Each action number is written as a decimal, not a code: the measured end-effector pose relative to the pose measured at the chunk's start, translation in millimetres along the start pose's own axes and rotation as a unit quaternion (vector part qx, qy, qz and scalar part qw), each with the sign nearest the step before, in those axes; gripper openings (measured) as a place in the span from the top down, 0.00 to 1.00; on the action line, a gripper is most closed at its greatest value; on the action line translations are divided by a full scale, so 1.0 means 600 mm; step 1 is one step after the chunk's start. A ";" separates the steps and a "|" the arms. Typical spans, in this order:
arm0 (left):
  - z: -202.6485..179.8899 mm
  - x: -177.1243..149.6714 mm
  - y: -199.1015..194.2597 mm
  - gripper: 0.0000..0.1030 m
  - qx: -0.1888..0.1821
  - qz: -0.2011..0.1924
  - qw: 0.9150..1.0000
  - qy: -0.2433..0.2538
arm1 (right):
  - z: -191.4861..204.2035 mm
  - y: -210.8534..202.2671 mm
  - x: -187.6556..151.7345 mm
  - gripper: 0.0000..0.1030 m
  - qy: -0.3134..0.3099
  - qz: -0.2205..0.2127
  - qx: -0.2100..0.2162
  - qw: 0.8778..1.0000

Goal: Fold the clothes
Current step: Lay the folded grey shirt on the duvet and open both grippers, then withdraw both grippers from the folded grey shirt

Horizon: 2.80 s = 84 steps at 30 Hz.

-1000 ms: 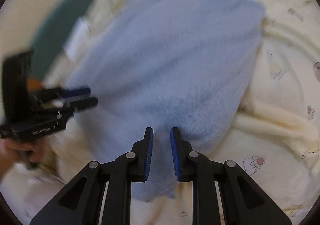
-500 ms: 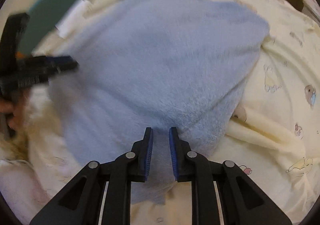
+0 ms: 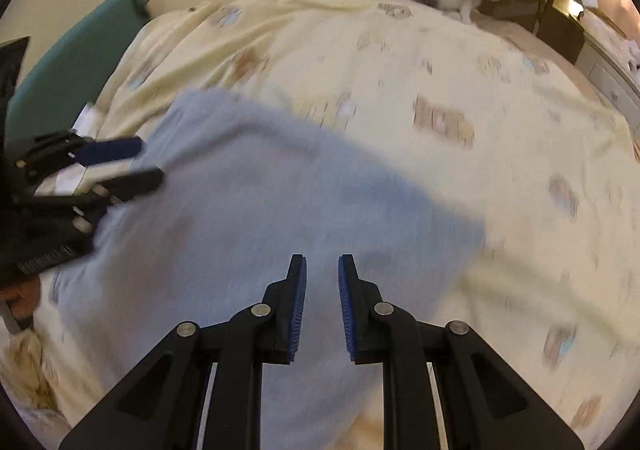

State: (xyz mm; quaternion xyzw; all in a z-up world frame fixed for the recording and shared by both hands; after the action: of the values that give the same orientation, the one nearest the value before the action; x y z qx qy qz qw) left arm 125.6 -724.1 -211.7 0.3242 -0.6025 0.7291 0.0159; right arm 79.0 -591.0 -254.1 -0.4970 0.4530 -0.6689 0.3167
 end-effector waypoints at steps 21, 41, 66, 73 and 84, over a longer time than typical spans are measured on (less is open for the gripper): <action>0.090 0.040 0.069 0.98 0.004 -0.007 0.998 -0.069 | -0.097 0.029 0.081 0.89 -0.041 0.016 -0.017 0.999; 0.001 -0.228 -0.037 0.96 -0.068 0.053 0.993 -0.077 | 0.142 -0.013 -0.148 0.84 -0.072 0.072 0.164 0.981; -0.140 -0.424 -0.228 0.78 0.029 0.084 0.986 -0.138 | 0.114 -0.256 -0.315 0.55 0.038 -0.023 0.037 0.998; -0.147 -0.365 -0.286 0.22 -0.020 0.048 0.992 -0.114 | 0.156 -0.318 -0.322 0.25 0.031 -0.053 0.029 0.998; -0.190 -0.206 -0.390 0.22 -0.035 0.042 0.997 -0.056 | 0.086 -0.441 -0.268 0.18 0.036 -0.056 0.028 0.997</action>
State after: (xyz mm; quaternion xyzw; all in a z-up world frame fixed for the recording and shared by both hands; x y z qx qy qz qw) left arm 268.5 -513.6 -76.5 0.3385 -0.6402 0.6886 -0.0371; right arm 184.3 -362.7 -66.0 -0.4883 0.4168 -0.7153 0.2759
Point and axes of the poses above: each gripper's, at about its wrist camera, not at the fingertips, and y roughly the way its jaws point, z to its left, x to its top, the point moved 4 cm from there along y, roughly the way its jaws point, and after that the axes turned 2 degrees about z, right-handed, at the moved point
